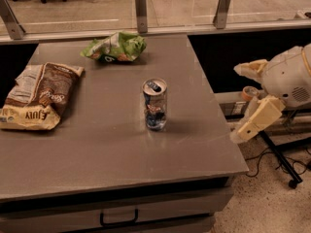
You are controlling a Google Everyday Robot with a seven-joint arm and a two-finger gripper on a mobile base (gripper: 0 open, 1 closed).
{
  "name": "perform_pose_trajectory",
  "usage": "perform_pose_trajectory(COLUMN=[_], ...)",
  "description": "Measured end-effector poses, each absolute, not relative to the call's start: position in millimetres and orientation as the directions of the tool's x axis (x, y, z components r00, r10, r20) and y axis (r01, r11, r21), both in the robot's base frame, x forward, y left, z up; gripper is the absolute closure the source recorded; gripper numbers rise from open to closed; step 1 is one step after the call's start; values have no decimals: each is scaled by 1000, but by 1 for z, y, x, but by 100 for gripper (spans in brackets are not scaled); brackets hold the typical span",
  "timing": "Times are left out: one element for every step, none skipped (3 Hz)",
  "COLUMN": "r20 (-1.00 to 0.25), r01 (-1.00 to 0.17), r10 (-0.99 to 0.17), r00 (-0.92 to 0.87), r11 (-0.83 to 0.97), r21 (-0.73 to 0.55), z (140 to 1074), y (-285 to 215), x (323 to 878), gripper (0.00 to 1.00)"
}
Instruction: Move redbull can near brown chip bag
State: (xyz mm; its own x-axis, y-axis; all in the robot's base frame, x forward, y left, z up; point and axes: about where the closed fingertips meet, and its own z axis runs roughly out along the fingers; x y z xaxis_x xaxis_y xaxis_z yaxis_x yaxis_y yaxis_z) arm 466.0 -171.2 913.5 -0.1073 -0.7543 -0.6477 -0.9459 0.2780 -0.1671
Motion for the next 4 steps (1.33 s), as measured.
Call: perform_pose_trajectory(r20=[-799, -890, -905, -905], r01=[-960, -970, -972, -973], r10=[-599, -452, -422, -422], r00=[-61, -57, -56, -55], r11=[255, 237, 229, 226], r21=[-118, -58, -47, -47], z=[900, 900, 905, 905], y=[-135, -100, -92, -90], x=[471, 471, 470, 470], gripper=[0, 0, 0, 0])
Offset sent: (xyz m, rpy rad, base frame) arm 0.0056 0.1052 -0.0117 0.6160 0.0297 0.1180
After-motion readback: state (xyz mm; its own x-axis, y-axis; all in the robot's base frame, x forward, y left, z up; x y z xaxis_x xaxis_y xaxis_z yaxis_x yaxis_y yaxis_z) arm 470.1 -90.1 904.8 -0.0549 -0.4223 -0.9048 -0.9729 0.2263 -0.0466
